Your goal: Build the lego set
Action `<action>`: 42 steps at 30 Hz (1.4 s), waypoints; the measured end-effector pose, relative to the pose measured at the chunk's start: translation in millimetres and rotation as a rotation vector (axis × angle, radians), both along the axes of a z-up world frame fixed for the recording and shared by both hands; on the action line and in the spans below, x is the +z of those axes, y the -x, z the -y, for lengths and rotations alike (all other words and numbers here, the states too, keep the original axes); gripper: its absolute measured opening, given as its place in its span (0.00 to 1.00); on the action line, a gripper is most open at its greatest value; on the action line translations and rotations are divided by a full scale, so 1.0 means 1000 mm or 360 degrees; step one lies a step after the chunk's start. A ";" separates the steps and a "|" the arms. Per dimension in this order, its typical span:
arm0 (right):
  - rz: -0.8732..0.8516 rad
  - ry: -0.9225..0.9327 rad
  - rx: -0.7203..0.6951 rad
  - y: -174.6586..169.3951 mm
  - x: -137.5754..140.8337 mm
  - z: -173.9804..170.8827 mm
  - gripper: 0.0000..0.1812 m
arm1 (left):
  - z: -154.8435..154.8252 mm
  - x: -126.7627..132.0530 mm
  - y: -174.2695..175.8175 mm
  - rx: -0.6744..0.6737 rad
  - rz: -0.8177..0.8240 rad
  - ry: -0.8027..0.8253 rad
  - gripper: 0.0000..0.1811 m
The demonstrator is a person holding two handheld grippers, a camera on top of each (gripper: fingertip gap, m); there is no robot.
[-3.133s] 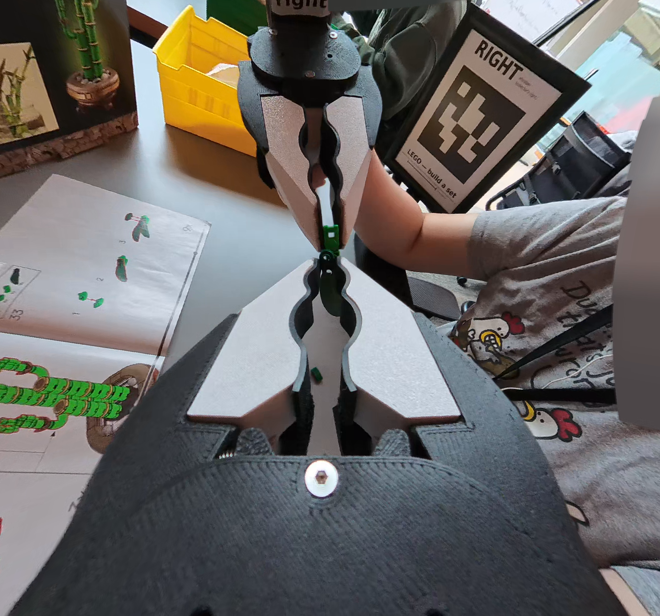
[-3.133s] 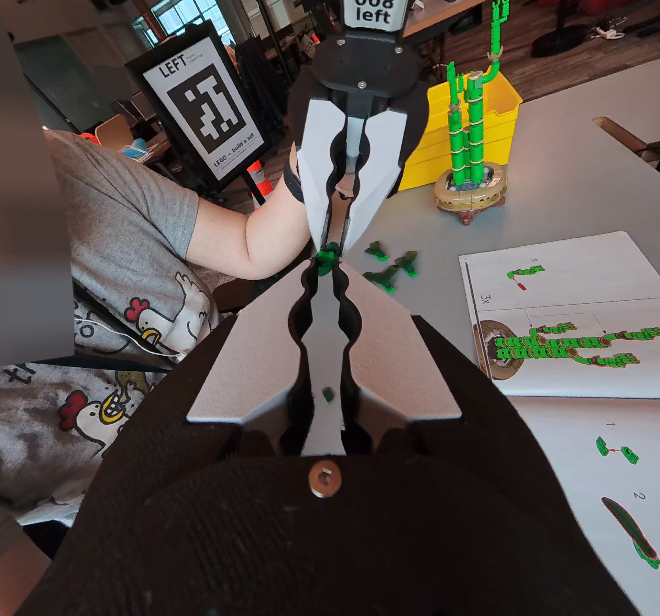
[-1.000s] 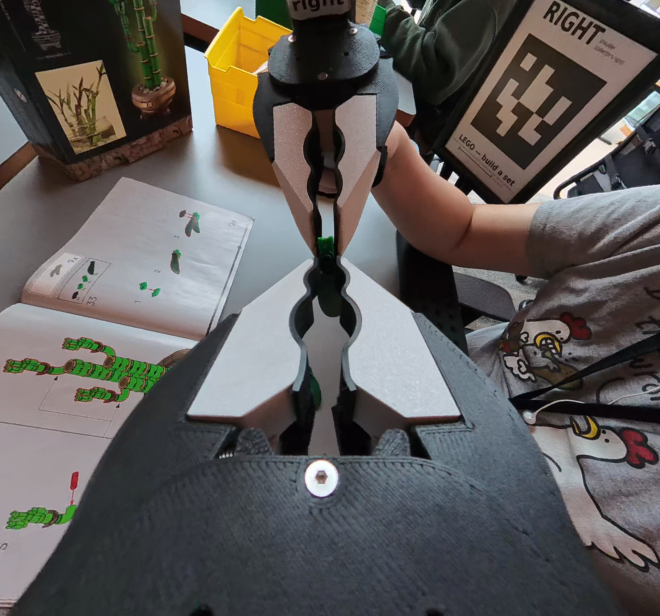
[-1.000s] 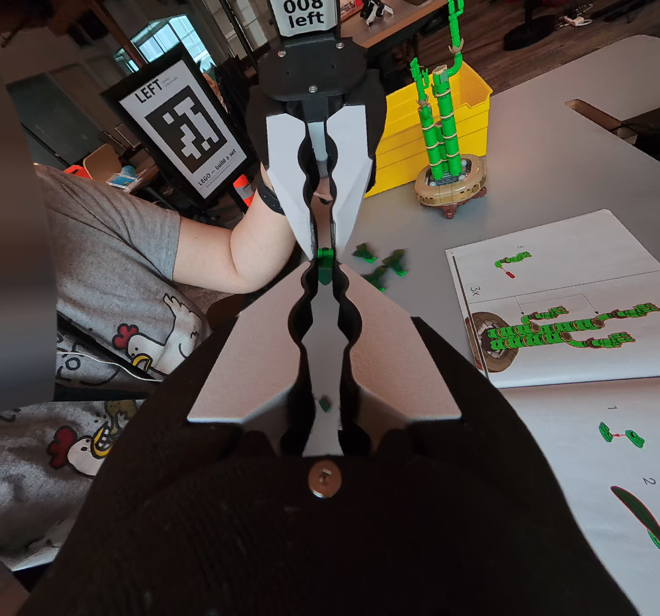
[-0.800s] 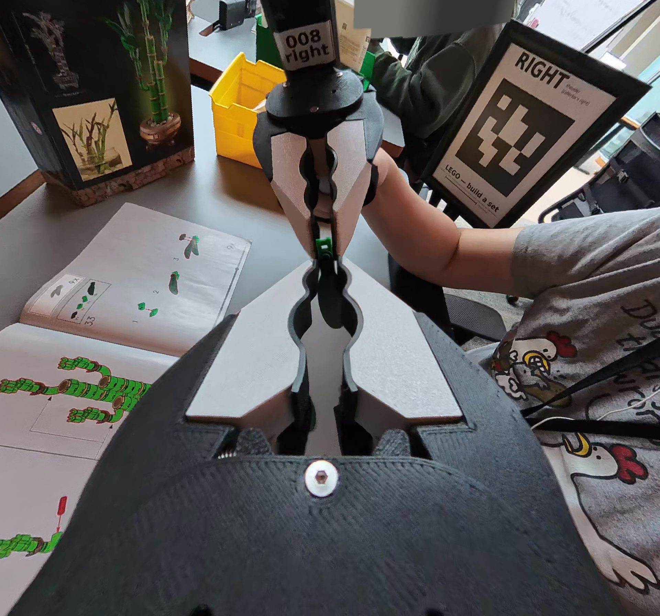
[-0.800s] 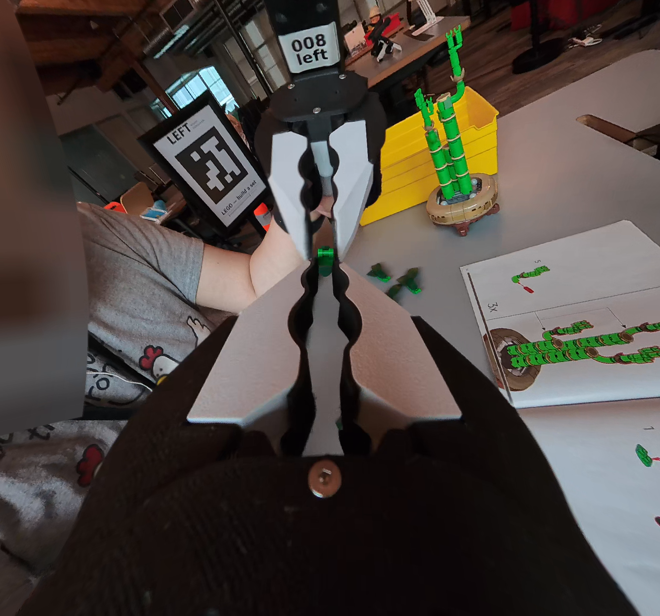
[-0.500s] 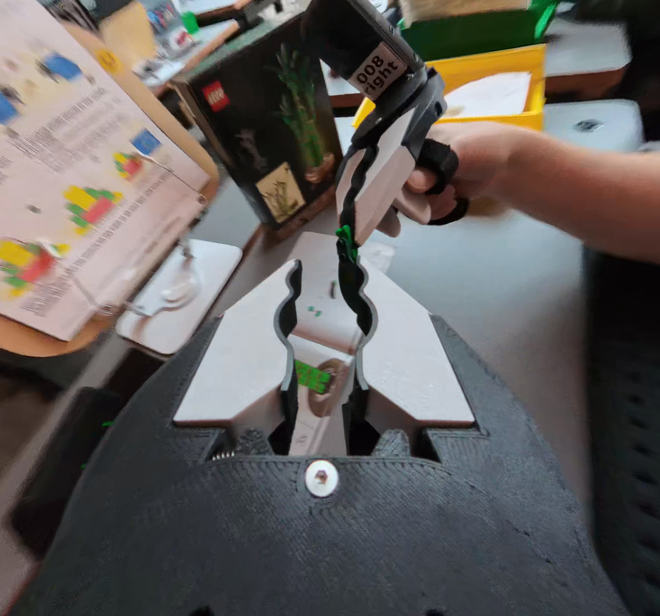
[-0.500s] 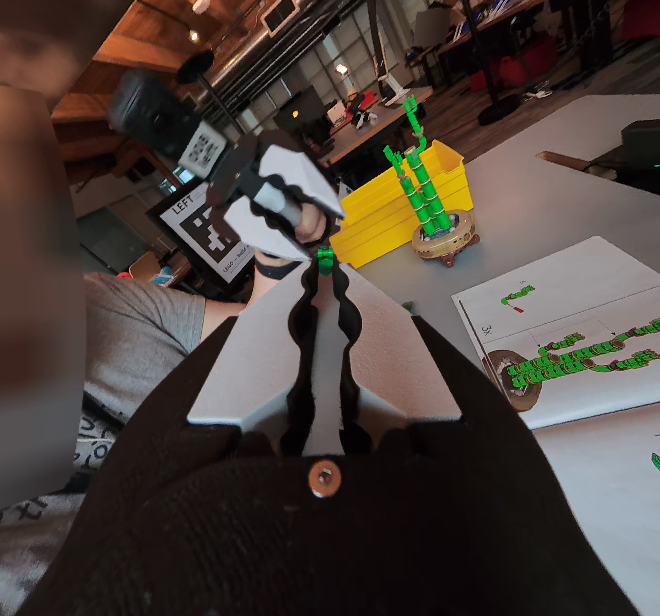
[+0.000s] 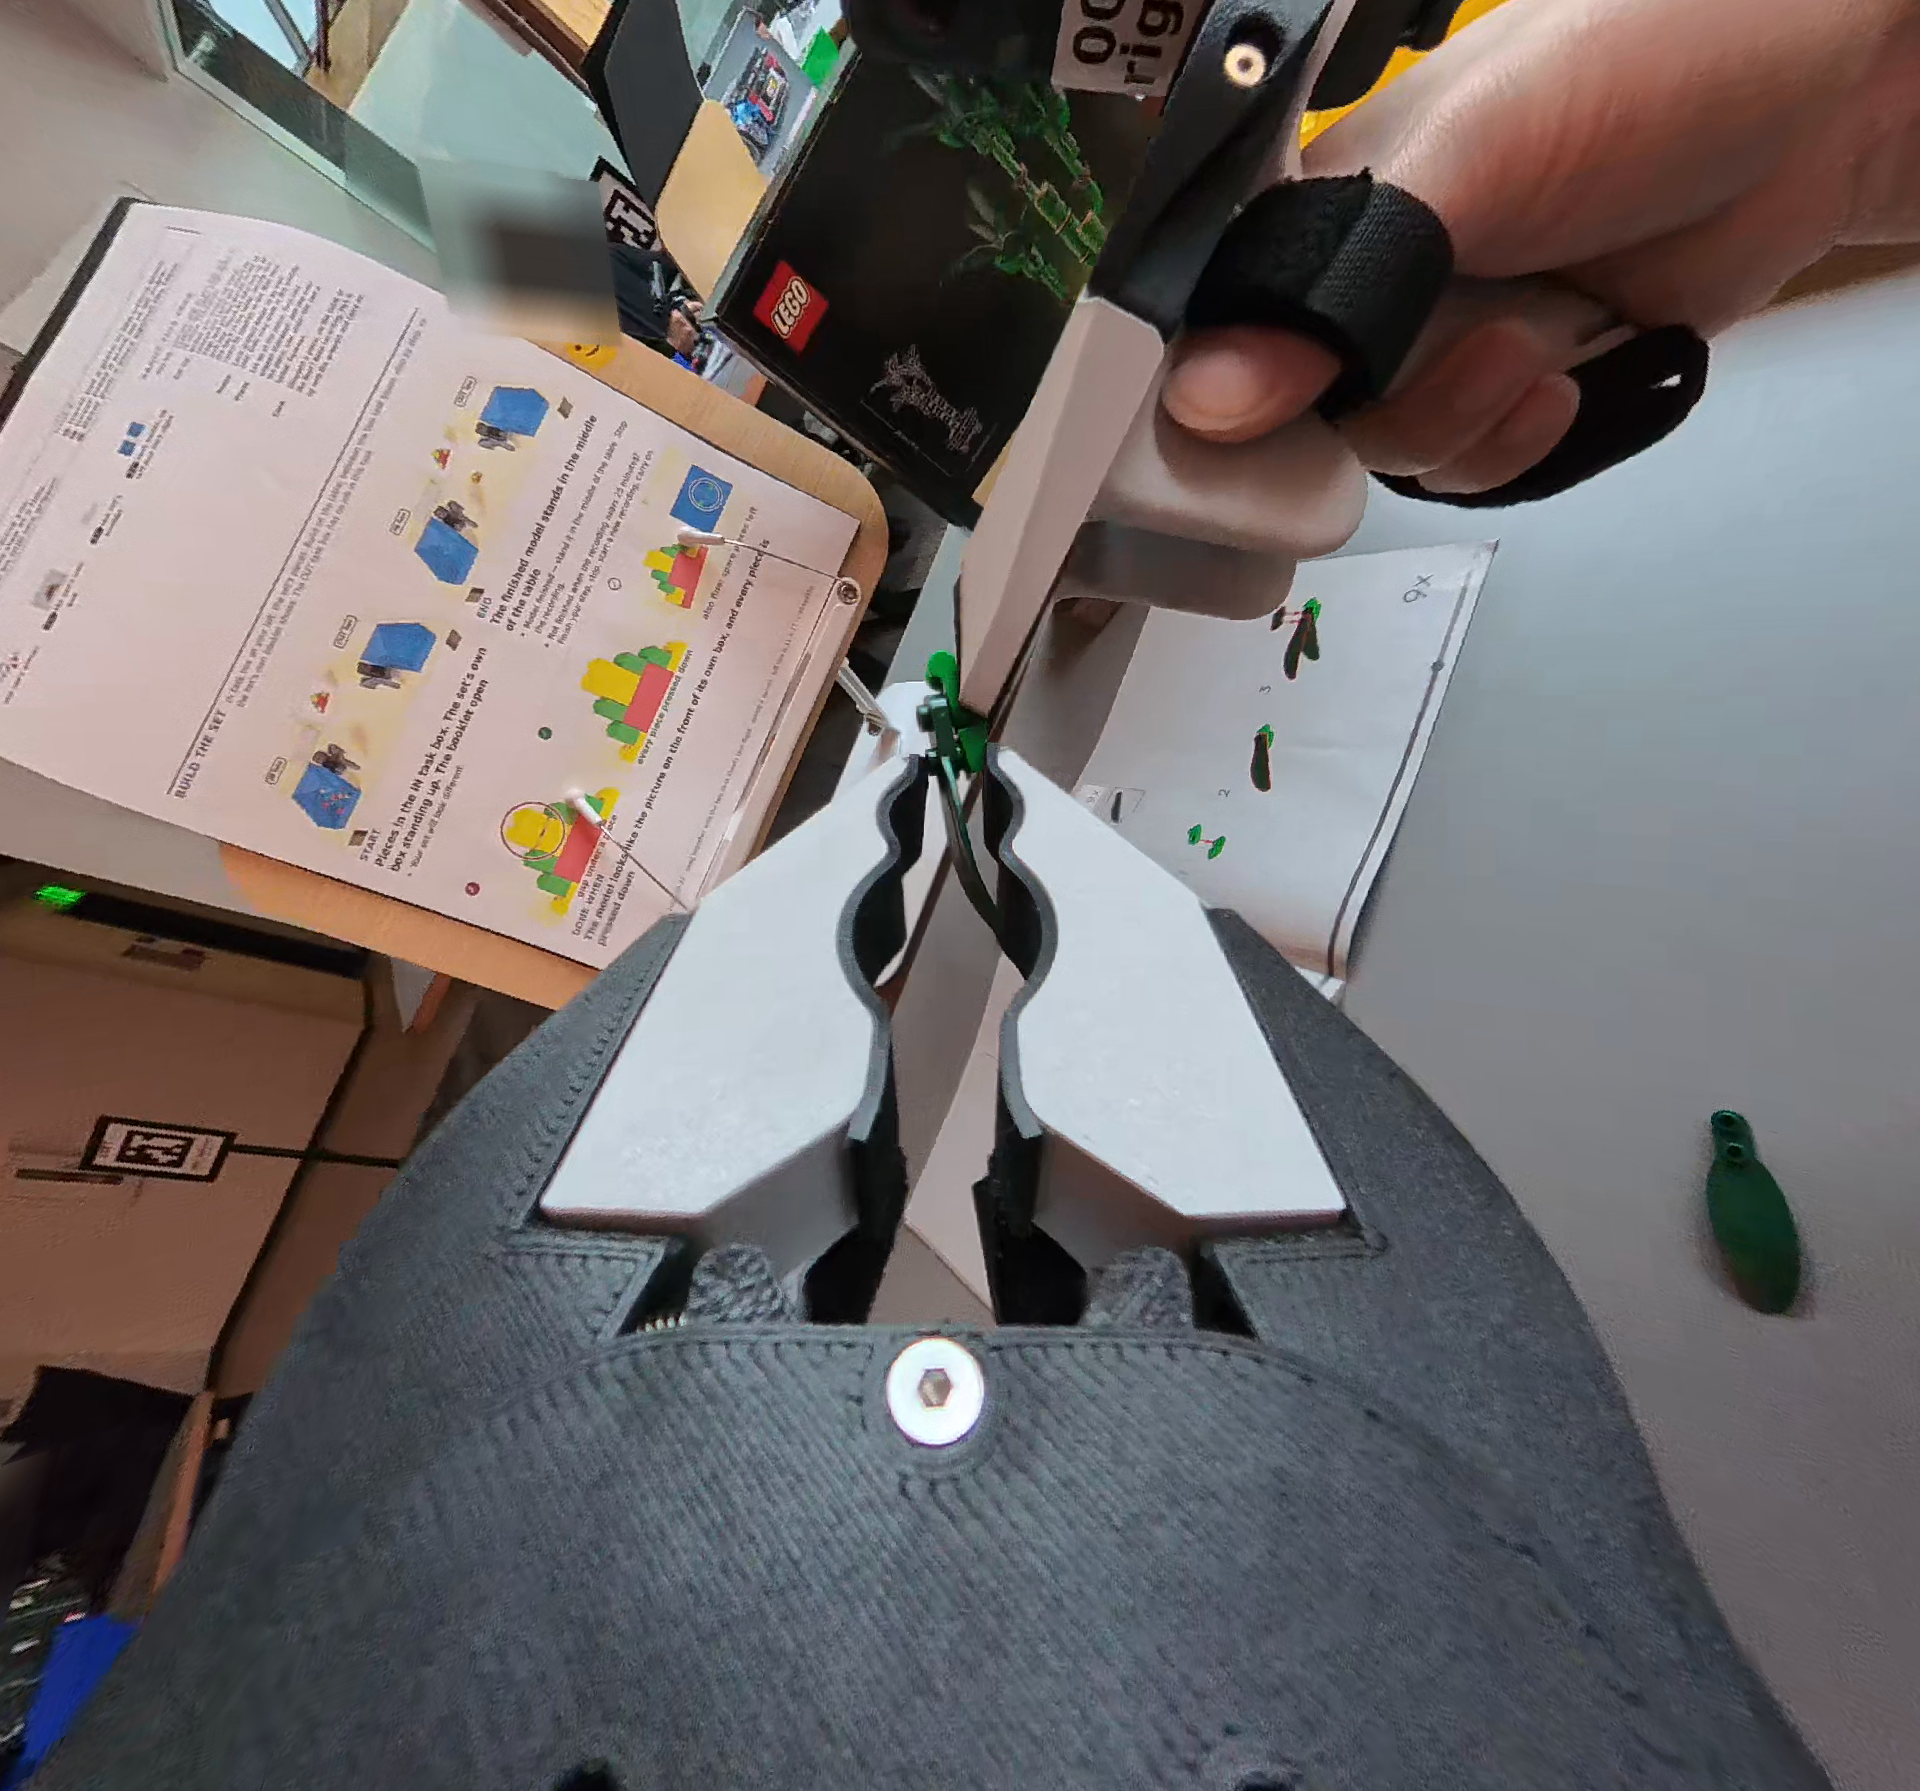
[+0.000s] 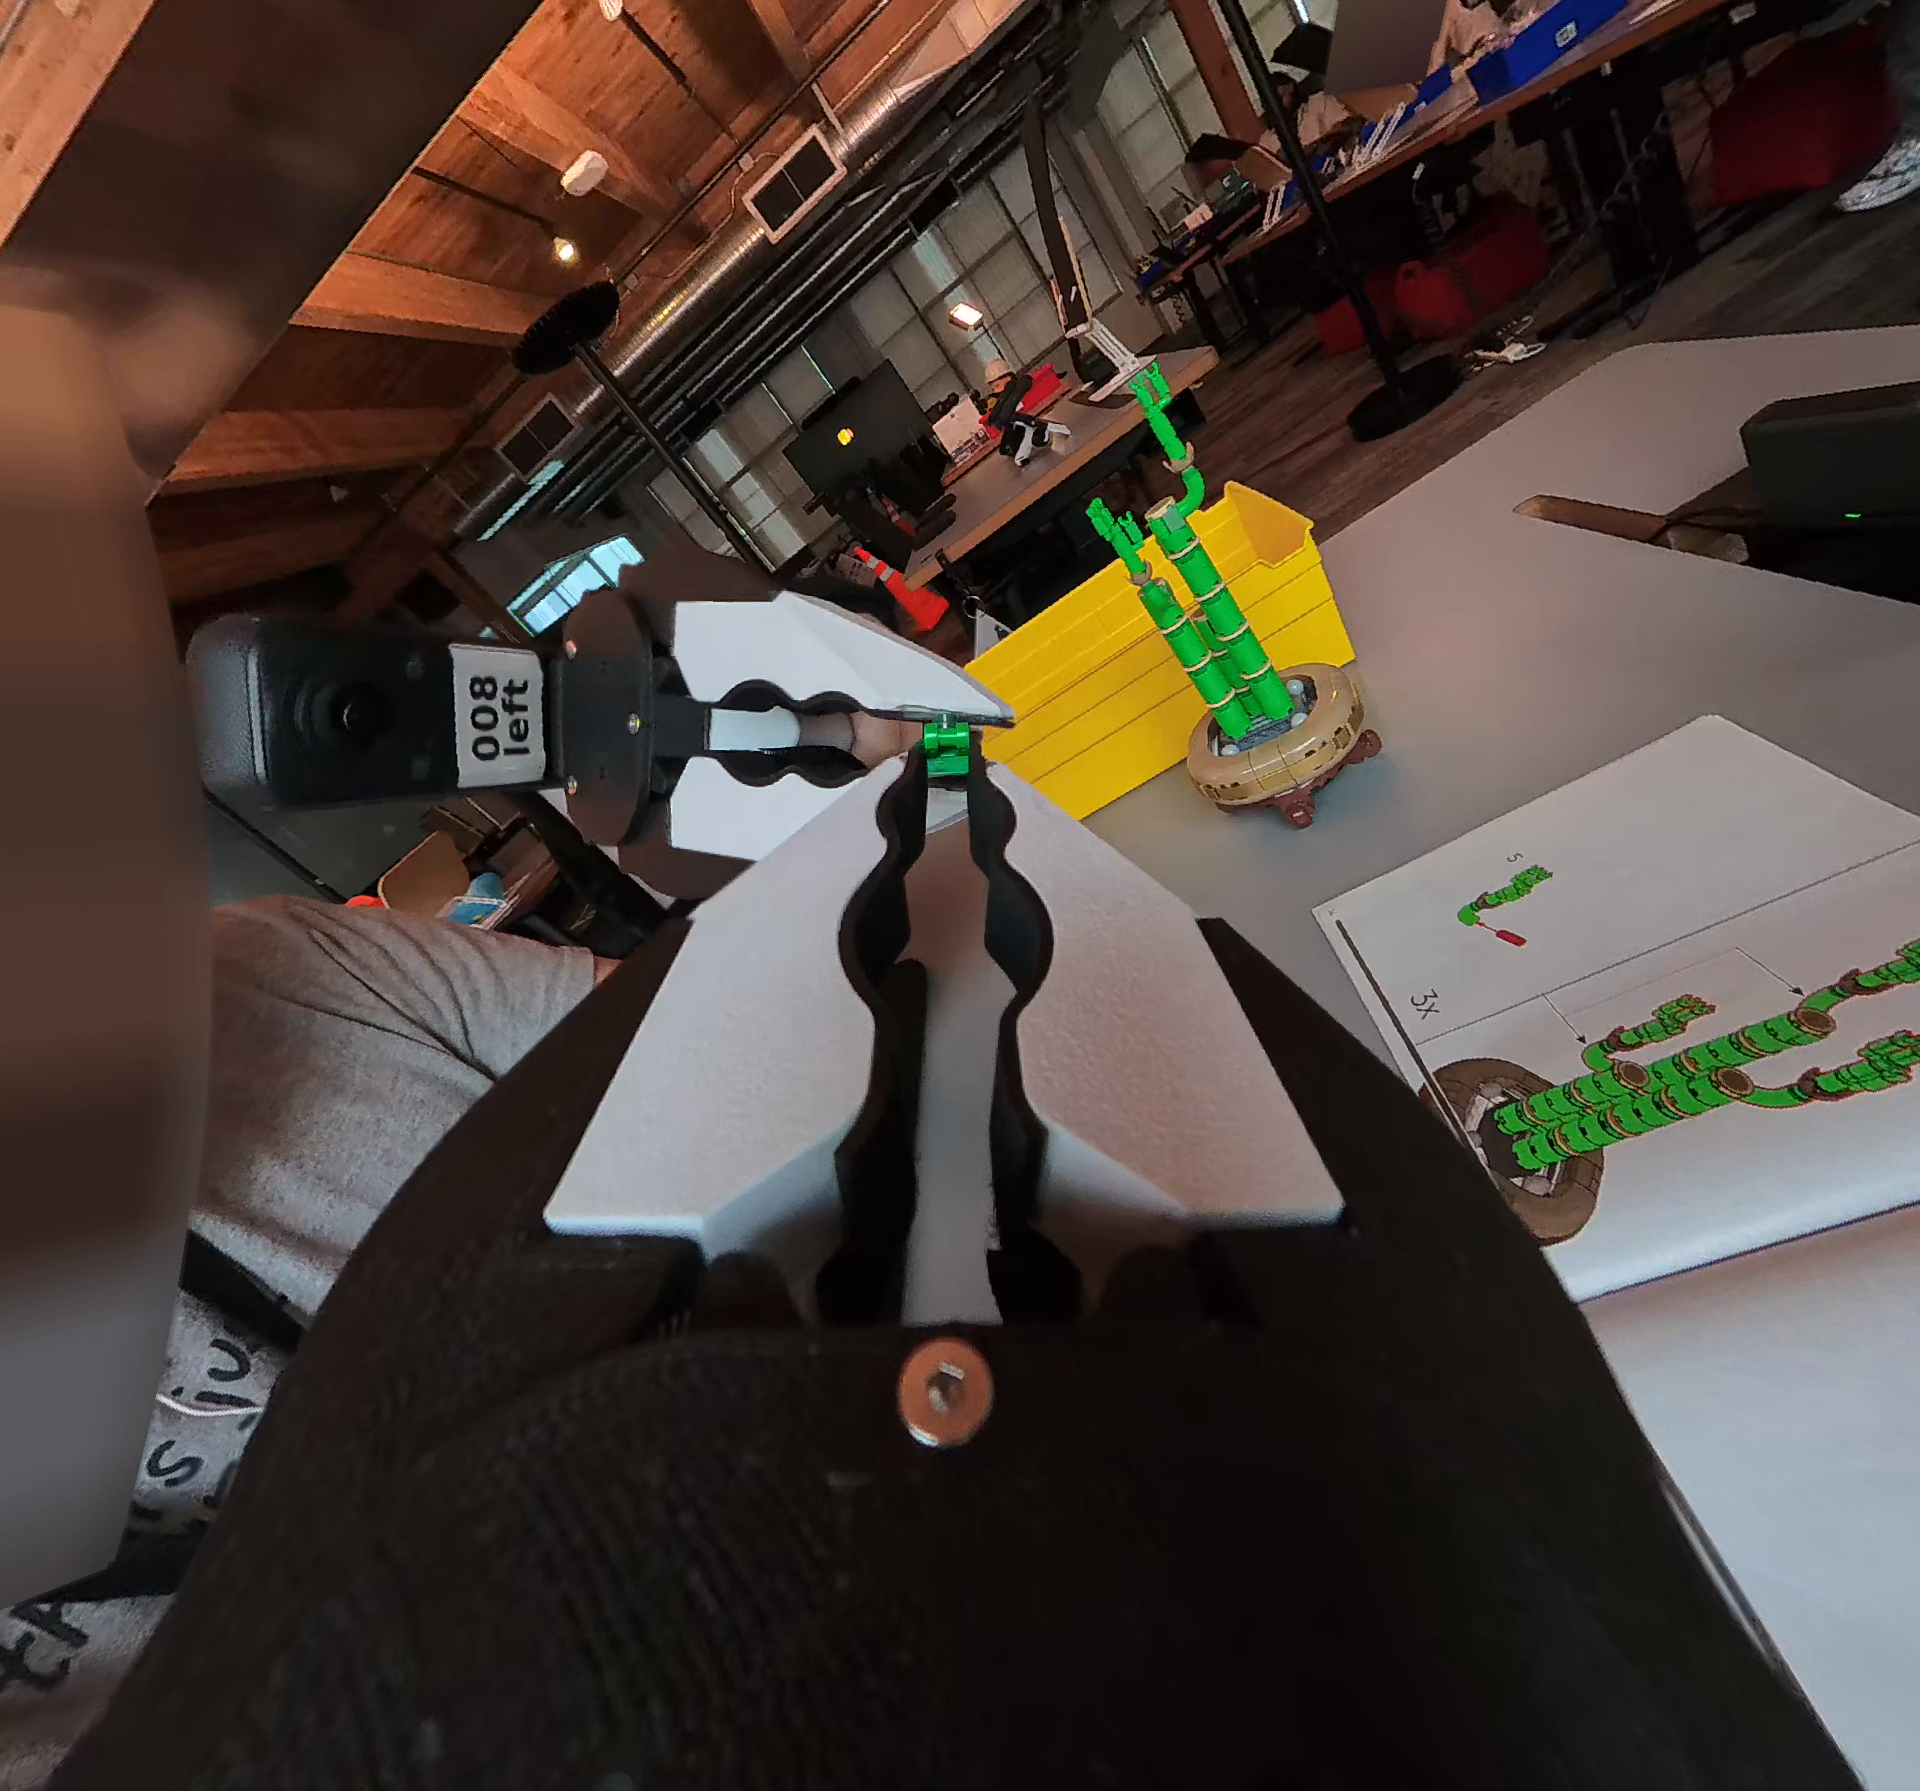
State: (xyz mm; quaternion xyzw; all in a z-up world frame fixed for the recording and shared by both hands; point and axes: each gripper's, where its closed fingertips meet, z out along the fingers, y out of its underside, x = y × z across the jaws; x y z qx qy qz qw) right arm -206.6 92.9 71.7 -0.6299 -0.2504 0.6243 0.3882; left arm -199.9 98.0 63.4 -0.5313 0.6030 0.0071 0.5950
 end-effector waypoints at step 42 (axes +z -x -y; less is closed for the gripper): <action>0.1470 -0.1867 0.0094 0.008 -0.059 0.047 0.06 | 0.050 -0.060 0.003 -0.0501 -0.0526 0.0243 0.03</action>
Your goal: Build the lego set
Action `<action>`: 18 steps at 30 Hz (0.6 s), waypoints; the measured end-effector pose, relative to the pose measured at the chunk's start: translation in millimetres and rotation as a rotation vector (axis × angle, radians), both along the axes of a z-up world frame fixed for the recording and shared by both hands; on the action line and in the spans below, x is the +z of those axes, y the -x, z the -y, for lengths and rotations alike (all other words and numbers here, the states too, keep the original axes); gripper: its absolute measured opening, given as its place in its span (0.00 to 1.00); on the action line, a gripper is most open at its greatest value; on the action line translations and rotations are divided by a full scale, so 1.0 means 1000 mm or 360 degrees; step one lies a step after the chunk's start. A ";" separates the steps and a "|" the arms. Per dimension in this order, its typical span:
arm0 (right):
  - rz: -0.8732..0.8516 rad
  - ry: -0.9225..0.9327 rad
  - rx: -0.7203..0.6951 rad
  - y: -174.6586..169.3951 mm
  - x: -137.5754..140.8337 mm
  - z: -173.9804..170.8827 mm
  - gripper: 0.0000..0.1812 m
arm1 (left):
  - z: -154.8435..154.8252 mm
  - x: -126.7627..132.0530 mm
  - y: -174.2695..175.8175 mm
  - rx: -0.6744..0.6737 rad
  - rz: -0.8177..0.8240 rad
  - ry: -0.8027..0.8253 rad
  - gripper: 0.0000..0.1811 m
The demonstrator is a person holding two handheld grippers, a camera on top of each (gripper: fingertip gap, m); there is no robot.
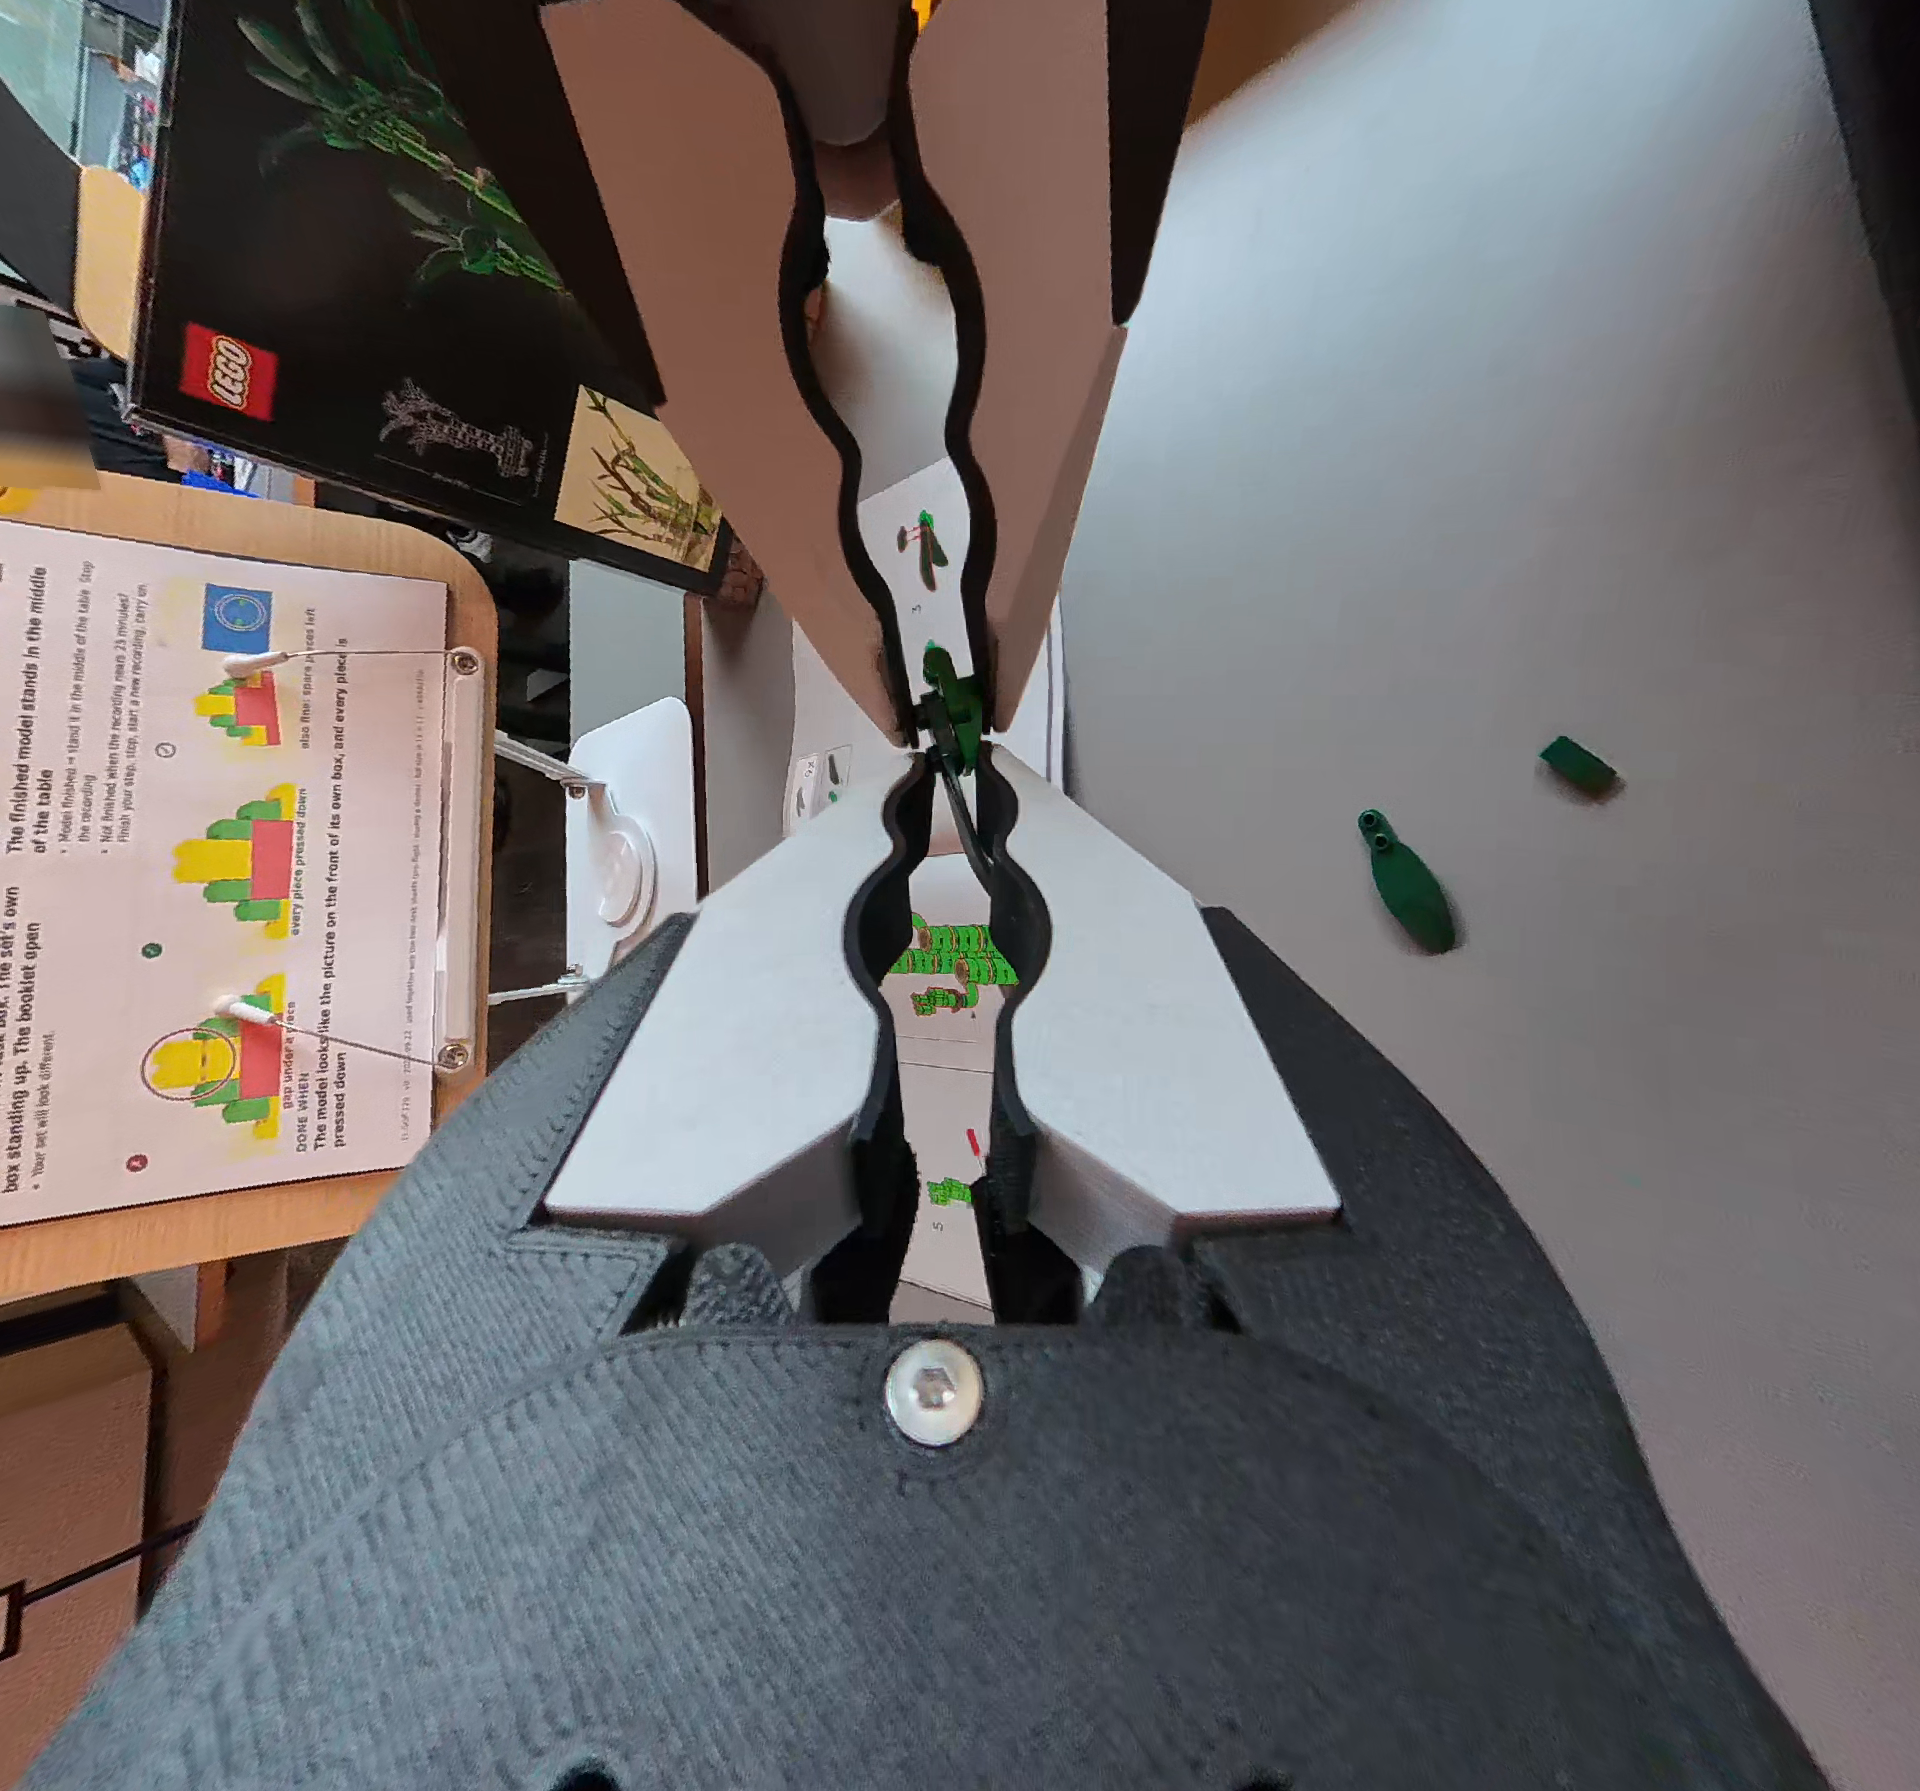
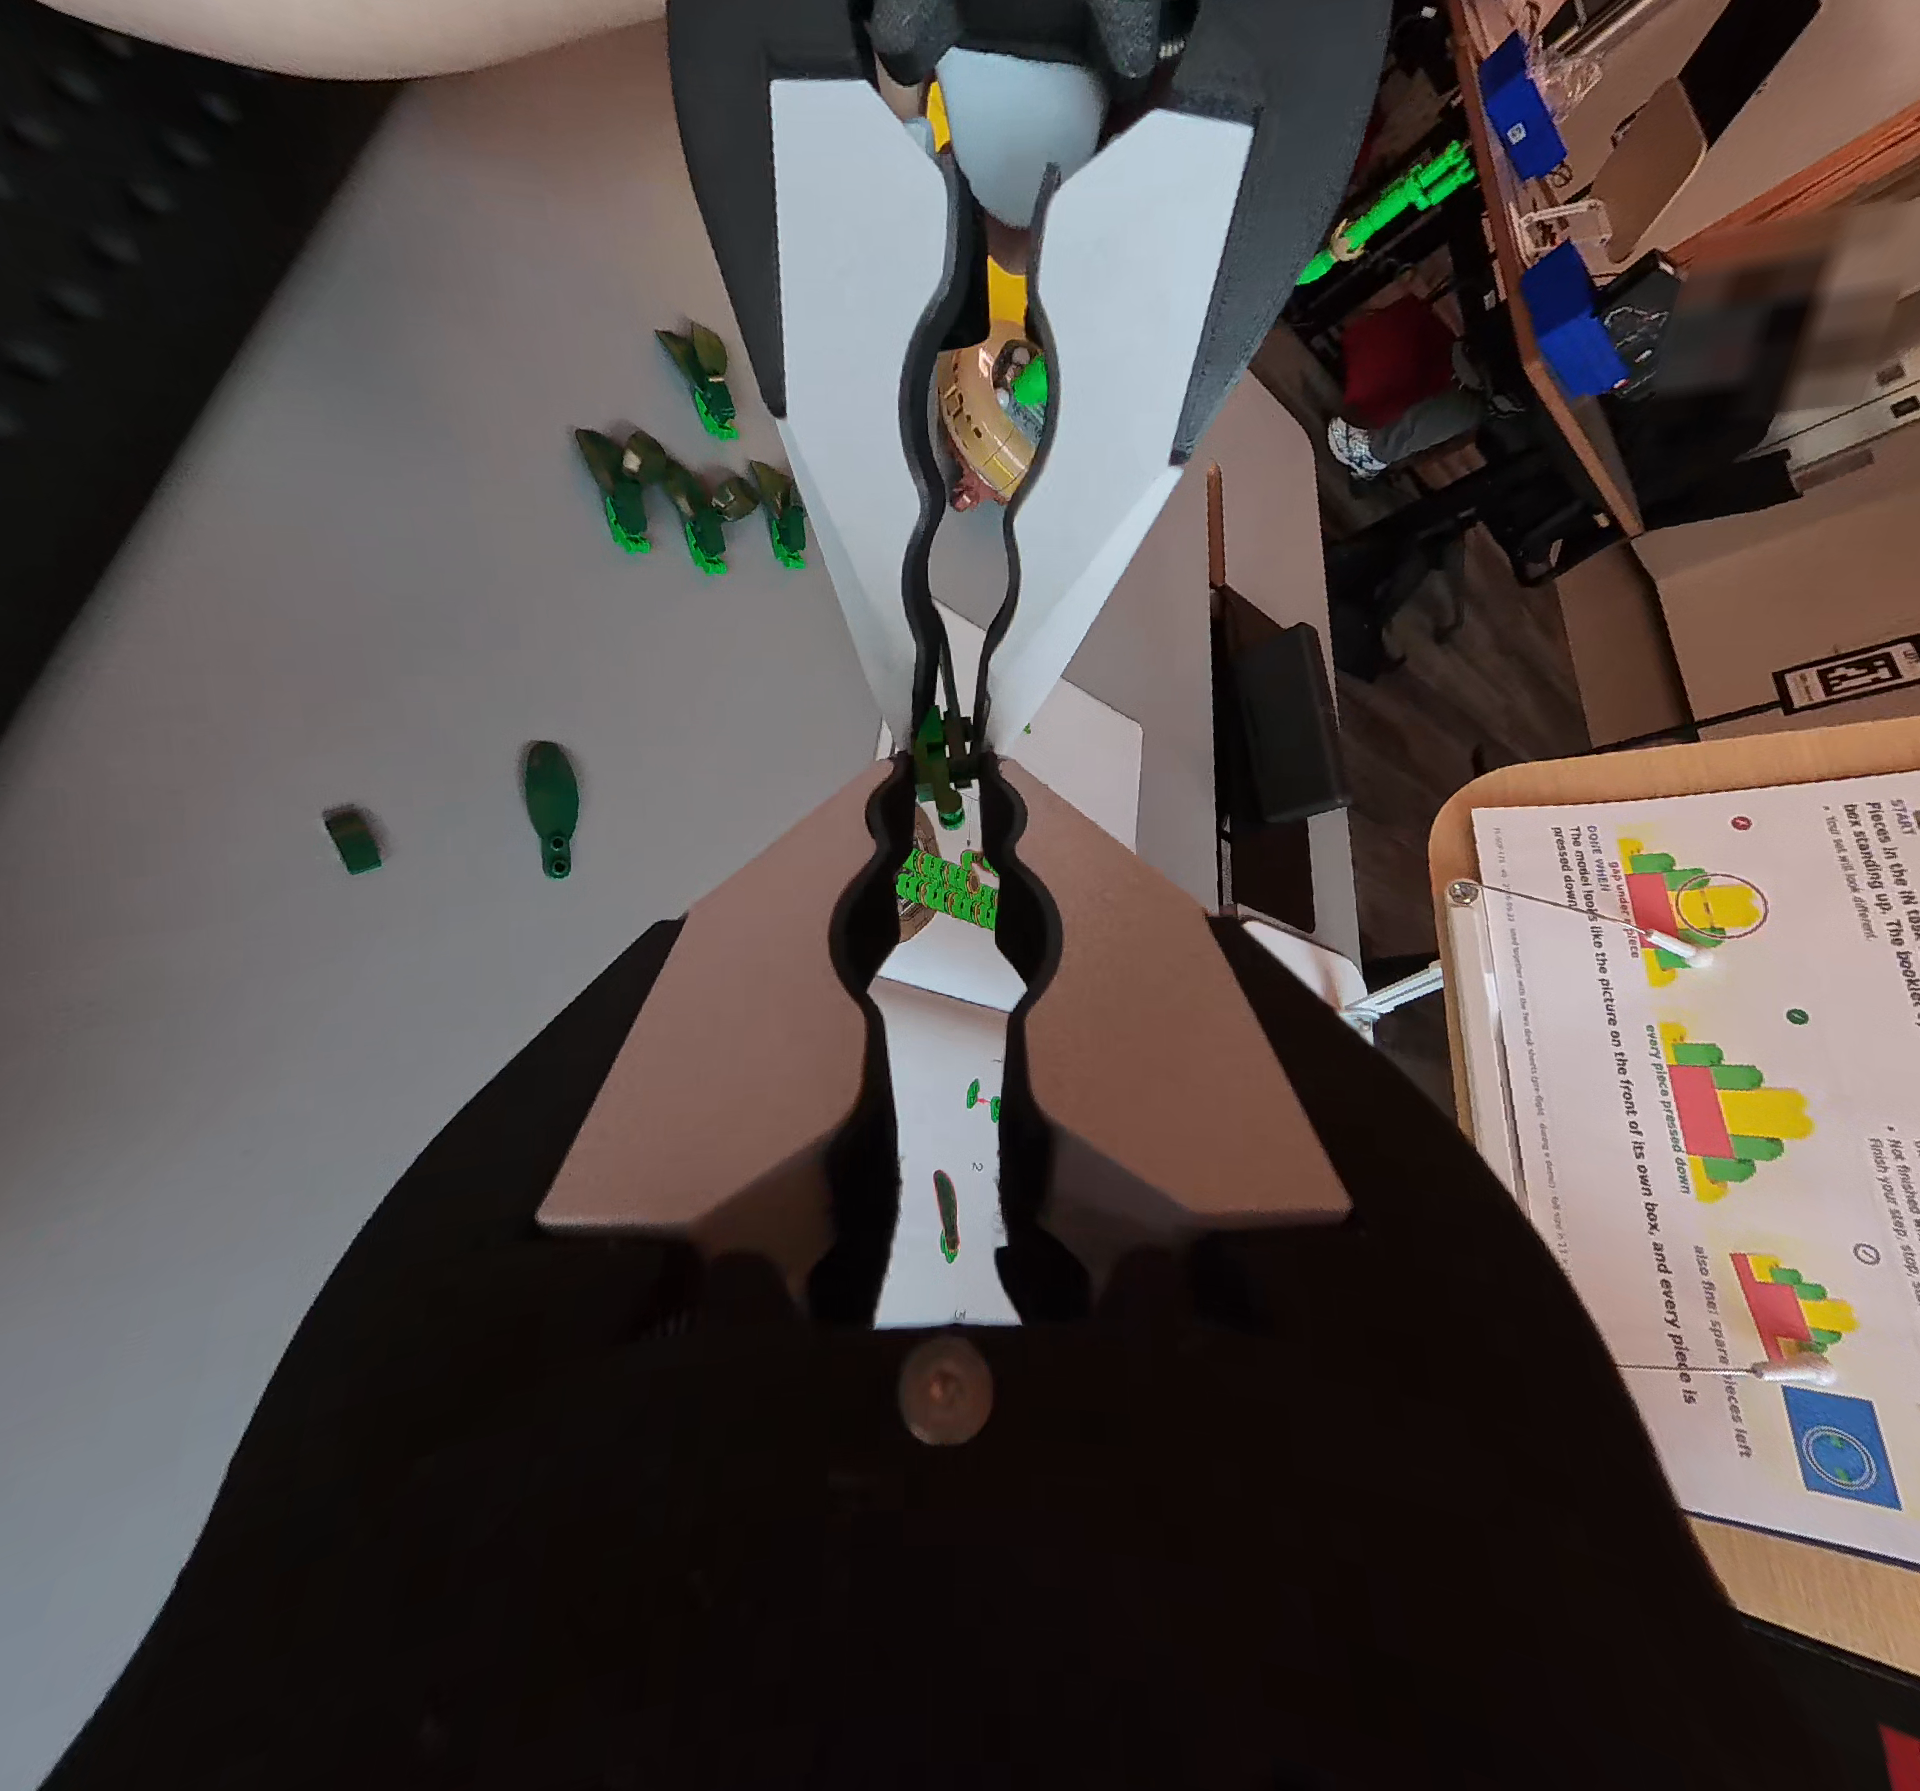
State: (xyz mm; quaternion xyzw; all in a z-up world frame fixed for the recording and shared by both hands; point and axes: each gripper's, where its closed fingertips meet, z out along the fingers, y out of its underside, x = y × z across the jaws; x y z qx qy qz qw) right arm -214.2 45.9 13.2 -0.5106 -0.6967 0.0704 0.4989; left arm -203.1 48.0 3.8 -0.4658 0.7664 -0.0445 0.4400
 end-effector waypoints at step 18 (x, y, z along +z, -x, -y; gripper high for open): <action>-0.0084 -0.0139 -0.0085 -0.016 0.028 -0.001 0.05 | -0.003 0.033 -0.009 0.0012 0.0303 -0.0125 0.04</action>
